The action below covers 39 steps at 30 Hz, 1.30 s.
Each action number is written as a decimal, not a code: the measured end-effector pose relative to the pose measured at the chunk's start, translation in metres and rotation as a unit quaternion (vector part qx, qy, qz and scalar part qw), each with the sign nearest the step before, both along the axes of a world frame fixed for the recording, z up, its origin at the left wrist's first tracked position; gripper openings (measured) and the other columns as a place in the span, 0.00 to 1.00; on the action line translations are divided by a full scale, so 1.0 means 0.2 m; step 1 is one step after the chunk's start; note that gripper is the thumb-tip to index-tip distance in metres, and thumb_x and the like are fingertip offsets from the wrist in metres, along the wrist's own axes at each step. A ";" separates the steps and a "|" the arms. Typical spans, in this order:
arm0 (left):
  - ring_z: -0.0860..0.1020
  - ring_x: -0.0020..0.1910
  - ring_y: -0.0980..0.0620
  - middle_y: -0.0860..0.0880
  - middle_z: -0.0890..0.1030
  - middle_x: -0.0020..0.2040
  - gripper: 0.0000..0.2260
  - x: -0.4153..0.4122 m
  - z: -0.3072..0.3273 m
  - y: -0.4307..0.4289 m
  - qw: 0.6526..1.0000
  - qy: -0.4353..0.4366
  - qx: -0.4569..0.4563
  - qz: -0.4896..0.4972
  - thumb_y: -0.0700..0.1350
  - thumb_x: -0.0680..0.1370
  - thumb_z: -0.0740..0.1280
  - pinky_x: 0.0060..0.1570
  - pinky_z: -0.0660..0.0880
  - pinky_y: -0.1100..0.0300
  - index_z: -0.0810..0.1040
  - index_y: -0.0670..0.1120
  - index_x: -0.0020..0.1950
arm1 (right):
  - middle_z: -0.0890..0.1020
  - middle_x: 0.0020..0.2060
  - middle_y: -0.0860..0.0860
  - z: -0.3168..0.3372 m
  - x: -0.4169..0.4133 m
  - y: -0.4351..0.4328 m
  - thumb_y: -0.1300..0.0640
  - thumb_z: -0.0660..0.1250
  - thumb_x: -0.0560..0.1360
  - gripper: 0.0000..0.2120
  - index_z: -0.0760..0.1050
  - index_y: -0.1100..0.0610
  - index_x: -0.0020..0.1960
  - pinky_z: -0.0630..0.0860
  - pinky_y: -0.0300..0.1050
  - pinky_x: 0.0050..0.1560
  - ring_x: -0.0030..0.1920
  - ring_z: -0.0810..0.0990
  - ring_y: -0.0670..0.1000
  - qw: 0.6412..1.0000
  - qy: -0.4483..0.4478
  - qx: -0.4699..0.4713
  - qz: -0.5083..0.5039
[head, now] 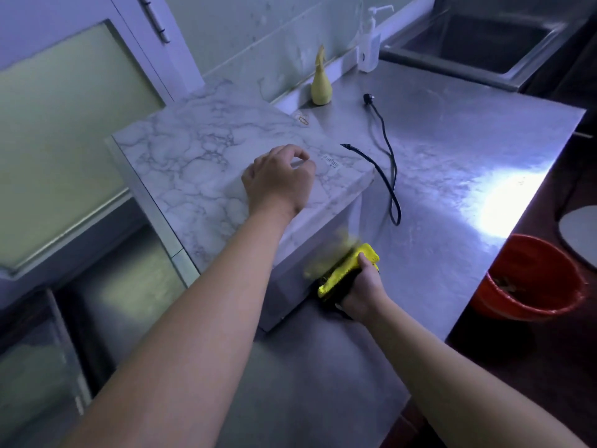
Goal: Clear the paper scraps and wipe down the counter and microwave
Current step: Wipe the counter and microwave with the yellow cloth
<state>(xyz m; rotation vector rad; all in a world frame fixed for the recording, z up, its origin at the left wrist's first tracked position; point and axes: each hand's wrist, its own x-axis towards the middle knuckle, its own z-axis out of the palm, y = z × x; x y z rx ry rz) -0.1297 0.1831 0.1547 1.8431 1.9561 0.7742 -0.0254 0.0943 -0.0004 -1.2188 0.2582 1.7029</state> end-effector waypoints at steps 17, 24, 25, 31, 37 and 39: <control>0.52 0.79 0.51 0.54 0.53 0.81 0.23 -0.57 -0.03 -0.30 0.957 0.219 -0.063 -0.182 0.62 0.81 0.52 0.75 0.46 0.47 0.56 0.66 0.77 | 0.65 0.77 0.53 0.51 -0.27 -0.25 0.50 0.64 0.77 0.30 0.61 0.47 0.78 0.55 0.62 0.77 0.77 0.61 0.57 0.721 -0.513 0.466 0.003; 0.56 0.78 0.55 0.58 0.61 0.79 0.25 -0.62 -0.07 -0.31 0.967 0.213 0.001 -0.137 0.64 0.76 0.51 0.74 0.49 0.49 0.63 0.67 0.74 | 0.38 0.76 0.44 0.17 -0.42 -0.19 0.37 0.56 0.76 0.38 0.42 0.49 0.78 0.30 0.40 0.74 0.76 0.33 0.39 0.644 -0.645 0.397 0.102; 0.57 0.77 0.56 0.58 0.61 0.79 0.25 -0.62 -0.08 -0.30 0.970 0.204 0.002 -0.134 0.64 0.75 0.51 0.74 0.48 0.50 0.64 0.68 0.73 | 0.41 0.77 0.43 0.14 -0.43 -0.17 0.37 0.57 0.76 0.38 0.44 0.48 0.79 0.31 0.38 0.74 0.76 0.36 0.37 0.681 -0.618 0.386 0.069; 0.57 0.76 0.58 0.60 0.63 0.77 0.24 -0.63 -0.10 -0.30 0.976 0.178 0.023 -0.126 0.65 0.76 0.52 0.72 0.47 0.53 0.66 0.68 0.72 | 0.77 0.67 0.48 -0.17 -0.30 -0.04 0.40 0.60 0.81 0.17 0.75 0.47 0.63 0.76 0.42 0.57 0.57 0.80 0.44 0.975 -0.167 0.144 0.011; 0.58 0.76 0.58 0.61 0.64 0.77 0.24 -0.63 -0.09 -0.30 0.977 0.167 0.028 -0.127 0.65 0.76 0.54 0.70 0.47 0.57 0.68 0.67 0.72 | 0.85 0.51 0.50 -0.15 -0.21 -0.04 0.43 0.60 0.82 0.17 0.75 0.51 0.64 0.81 0.44 0.47 0.46 0.85 0.46 0.982 -0.159 0.096 -0.024; 0.57 0.76 0.58 0.61 0.63 0.77 0.24 -0.63 -0.09 -0.31 0.977 0.168 0.026 -0.127 0.64 0.76 0.54 0.71 0.47 0.56 0.67 0.66 0.72 | 0.83 0.50 0.55 -0.05 -0.17 -0.12 0.46 0.63 0.79 0.19 0.73 0.53 0.67 0.81 0.53 0.48 0.47 0.84 0.53 0.966 -0.215 0.141 -0.043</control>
